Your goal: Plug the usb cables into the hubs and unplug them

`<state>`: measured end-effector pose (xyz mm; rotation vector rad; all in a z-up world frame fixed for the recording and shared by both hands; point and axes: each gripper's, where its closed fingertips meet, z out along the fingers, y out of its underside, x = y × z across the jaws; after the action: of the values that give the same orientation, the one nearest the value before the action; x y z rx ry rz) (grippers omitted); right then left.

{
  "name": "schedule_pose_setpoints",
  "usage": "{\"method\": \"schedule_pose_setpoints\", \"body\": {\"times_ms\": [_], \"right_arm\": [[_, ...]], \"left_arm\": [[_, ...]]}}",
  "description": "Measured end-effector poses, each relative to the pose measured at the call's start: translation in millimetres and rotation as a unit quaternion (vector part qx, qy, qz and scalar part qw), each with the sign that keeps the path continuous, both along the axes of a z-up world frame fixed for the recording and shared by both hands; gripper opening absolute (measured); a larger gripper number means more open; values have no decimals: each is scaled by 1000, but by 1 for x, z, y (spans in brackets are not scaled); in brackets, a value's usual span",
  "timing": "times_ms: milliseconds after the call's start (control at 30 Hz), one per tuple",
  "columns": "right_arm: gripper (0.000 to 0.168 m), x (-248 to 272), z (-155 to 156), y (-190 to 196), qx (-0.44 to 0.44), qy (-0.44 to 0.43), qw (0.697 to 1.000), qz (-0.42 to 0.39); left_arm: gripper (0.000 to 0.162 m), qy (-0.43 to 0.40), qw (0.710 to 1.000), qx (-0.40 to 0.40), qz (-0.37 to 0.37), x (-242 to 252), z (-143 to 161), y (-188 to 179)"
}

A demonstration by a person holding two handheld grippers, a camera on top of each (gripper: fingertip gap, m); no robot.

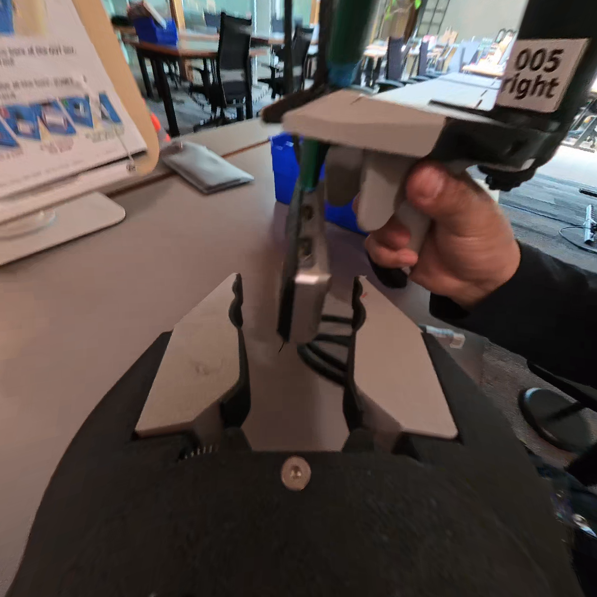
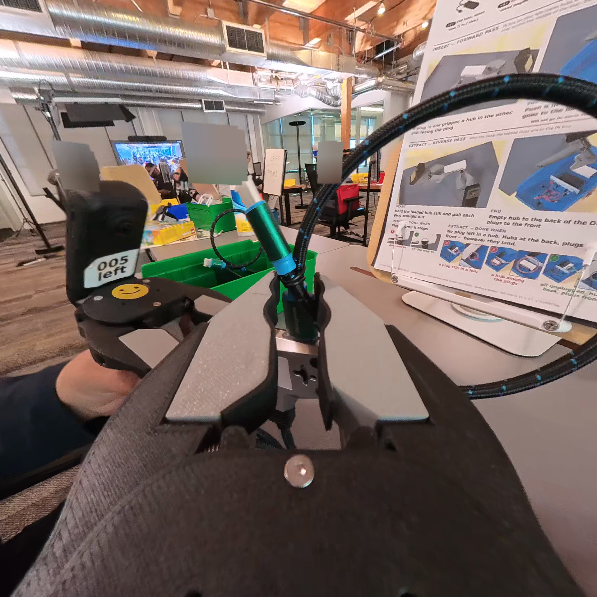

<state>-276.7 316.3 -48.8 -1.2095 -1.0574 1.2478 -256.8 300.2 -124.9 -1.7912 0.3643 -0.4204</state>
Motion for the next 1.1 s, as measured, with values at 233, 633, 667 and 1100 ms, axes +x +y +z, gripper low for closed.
{"method": "schedule_pose_setpoints", "body": {"times_ms": [233, 633, 667, 1100], "right_arm": [[22, 4, 0, -3, -84, 27, 995, 34], [22, 5, 4, -1, -160, 40, 983, 79], [22, 5, 3, 0, -157, 40, 984, 78], [29, 11, -17, 22, -88, 3, 994, -69]], "left_arm": [[20, 79, 994, 73, 4, 7, 18, 15], [30, 86, 991, 103, -16, 18, 18, 29], [30, 95, 990, 99, -14, 17, 16, 30], [28, 162, 981, 100, 23, 8, 14, 42]]}}
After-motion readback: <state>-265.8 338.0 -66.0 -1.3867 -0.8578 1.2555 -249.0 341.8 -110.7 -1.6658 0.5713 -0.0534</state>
